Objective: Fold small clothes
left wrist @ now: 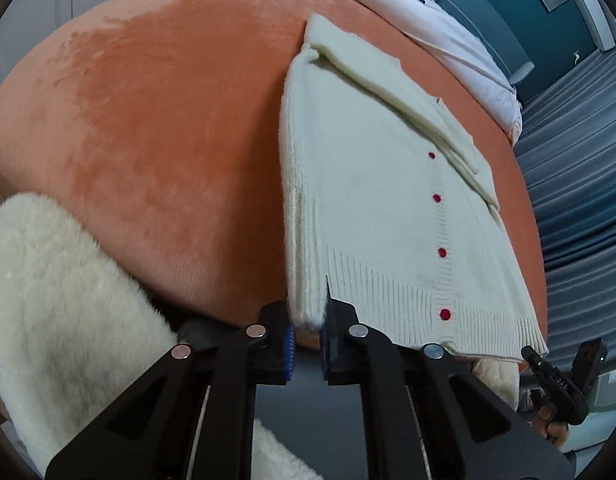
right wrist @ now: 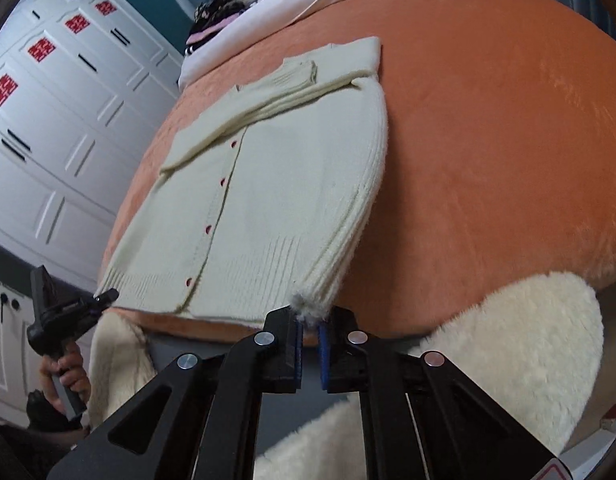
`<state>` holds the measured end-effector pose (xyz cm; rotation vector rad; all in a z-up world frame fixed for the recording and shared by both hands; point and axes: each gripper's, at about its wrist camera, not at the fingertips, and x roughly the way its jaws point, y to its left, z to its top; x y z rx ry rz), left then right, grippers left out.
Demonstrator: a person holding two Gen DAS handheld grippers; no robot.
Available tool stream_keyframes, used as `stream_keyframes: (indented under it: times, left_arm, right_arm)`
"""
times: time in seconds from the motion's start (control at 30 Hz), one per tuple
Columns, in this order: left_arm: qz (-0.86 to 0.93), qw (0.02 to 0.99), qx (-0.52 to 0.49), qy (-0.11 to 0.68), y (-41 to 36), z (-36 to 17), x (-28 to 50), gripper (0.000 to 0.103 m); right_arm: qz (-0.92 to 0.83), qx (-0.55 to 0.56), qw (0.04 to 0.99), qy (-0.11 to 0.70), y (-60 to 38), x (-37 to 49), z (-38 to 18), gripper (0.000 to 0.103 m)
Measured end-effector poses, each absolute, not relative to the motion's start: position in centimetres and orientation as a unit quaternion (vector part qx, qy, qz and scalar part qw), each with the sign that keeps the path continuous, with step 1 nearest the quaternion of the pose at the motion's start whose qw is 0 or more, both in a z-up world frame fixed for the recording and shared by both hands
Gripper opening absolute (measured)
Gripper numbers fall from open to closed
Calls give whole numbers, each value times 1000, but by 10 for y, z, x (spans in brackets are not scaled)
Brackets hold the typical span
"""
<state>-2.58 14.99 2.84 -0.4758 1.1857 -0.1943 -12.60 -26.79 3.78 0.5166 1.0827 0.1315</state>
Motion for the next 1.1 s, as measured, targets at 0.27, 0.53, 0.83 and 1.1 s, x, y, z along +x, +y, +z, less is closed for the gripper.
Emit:
stream_keyframes:
  times: [0.27, 0.53, 0.83, 1.1]
  left_arm:
    - [-113, 777, -189, 590, 152, 47, -89, 7]
    - [-143, 849, -180, 476, 169, 157, -34, 8]
    - [-127, 879, -176, 425, 125, 123, 189, 18]
    - [-64, 876, -146, 456, 134, 52, 216, 85]
  right_arm:
    - [106, 219, 783, 573, -250, -186, 40, 6]
    - [159, 255, 866, 400, -301, -128, 164, 6]
    - [45, 319, 887, 330, -338, 95, 97, 21]
    - [-39, 267, 889, 371, -324, 125, 40, 68]
